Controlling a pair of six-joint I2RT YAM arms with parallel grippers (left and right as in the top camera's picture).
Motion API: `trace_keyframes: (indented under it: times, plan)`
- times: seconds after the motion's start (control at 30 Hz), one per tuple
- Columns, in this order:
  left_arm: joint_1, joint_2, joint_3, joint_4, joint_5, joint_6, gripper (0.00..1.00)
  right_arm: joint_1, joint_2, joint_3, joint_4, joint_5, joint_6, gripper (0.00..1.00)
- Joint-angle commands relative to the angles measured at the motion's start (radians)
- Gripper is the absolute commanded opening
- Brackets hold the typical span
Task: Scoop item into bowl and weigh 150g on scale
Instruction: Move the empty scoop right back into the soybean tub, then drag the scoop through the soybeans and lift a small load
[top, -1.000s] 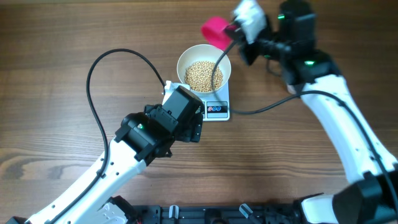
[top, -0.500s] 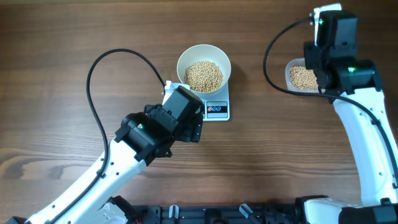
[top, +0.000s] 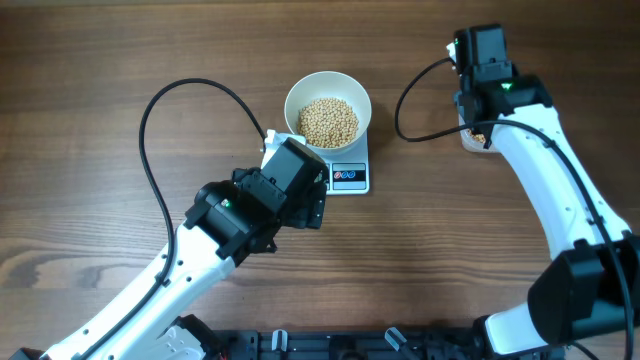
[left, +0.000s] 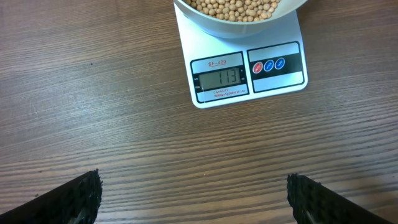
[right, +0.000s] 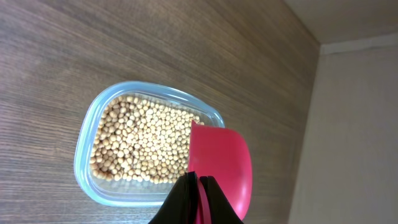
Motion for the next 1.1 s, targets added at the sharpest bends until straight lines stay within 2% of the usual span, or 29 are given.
trace_keyframes:
  times: [0.0,0.2,0.33,0.4,0.73,1.07]
  plan:
    - [0.003,-0.002,-0.004,0.0,-0.002,-0.002,1.0,0.001,0.049,0.014,0.013,0.045,-0.027,0.04]
    - [0.003,-0.002,-0.004,0.0,-0.002,-0.002,1.0,-0.002,0.099,0.014,0.074,0.097,0.101,0.04]
    - [0.003,-0.002,-0.005,0.0,-0.002,-0.002,1.0,-0.018,0.104,0.011,0.071,0.103,0.278,0.04]
    - [0.003,-0.002,-0.004,0.0,-0.002,-0.002,1.0,-0.018,0.106,0.01,0.066,0.119,0.322,0.04]
    - [0.003,-0.002,-0.005,0.0,-0.002,-0.002,1.0,-0.018,0.108,-0.065,0.103,0.12,0.324,0.04]
    - [0.003,-0.002,-0.004,0.0,-0.002,-0.002,1.0,-0.024,0.109,-0.147,0.203,0.124,0.23,0.04]
